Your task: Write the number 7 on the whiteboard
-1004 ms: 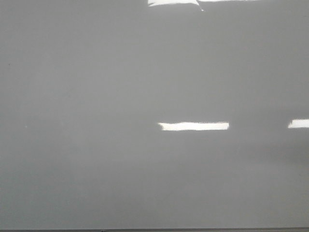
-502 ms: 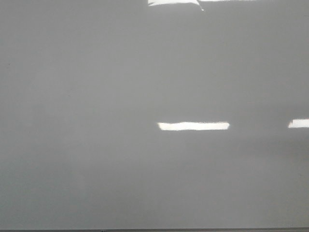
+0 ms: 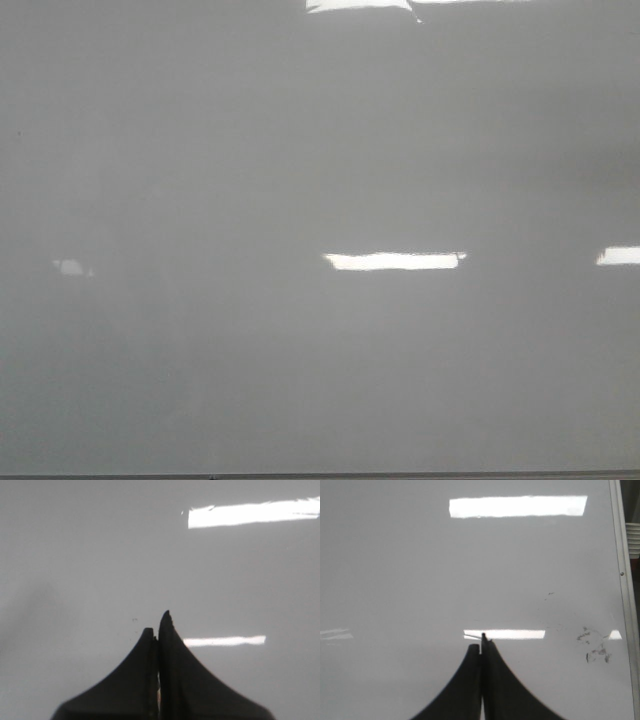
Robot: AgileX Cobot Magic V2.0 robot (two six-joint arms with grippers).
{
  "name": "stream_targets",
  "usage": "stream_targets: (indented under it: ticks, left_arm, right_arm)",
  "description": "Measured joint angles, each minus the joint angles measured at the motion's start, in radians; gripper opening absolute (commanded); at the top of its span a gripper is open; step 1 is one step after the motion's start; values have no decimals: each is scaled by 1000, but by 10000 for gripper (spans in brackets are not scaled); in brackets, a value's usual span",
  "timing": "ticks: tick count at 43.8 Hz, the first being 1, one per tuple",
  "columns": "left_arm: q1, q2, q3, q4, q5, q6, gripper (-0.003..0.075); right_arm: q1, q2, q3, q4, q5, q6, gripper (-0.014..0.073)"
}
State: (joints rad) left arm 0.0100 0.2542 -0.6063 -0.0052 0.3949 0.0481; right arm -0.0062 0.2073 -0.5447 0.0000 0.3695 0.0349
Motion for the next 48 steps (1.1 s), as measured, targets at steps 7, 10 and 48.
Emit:
stream_targets:
  ticks: [7, 10, 48]
  left_arm:
    - [0, 120, -84, 0, 126, 0, -20]
    - [0, 163, -86, 0, 150, 0, -20]
    - [-5, 471, -86, -96, 232, 0, -17]
  right_arm:
    - [0, 119, -65, 0, 84, 0, -69]
    - [0, 169, -67, 0, 109, 0, -69]
    - [87, 444, -67, 0, 247, -35, 185]
